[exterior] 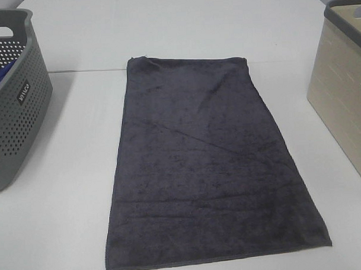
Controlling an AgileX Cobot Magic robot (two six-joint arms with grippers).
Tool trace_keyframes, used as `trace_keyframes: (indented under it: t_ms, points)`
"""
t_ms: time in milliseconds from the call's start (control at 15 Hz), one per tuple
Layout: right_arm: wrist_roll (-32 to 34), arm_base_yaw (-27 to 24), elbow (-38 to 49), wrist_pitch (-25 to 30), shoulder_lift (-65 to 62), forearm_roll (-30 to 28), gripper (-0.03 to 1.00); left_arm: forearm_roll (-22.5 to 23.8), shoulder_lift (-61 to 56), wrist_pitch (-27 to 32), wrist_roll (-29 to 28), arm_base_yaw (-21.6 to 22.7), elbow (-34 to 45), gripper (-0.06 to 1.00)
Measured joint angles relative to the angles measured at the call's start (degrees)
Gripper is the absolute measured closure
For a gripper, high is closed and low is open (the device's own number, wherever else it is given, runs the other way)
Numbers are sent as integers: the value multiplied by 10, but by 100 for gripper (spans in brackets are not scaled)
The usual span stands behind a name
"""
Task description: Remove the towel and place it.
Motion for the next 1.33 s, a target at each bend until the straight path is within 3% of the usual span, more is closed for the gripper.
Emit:
trace_keyframes:
  t_ms: [267,533,667,1133,1333]
  points:
    - [3,-7,0,-1,0,0,20,-9,0,-11,8,0,3,17]
    - [11,-122,0,-1,0,0,21,-21,0,-13,9,0,3,17]
    - [14,-144,0,-1,0,0,21,-21,0,-13,10,0,3,17]
    - [15,-147,0,-1,0,0,21,-21,0,-14,8,0,3,17]
    - [15,-147,0,-1,0,0,21,9,0,-18,-31,0,3,17]
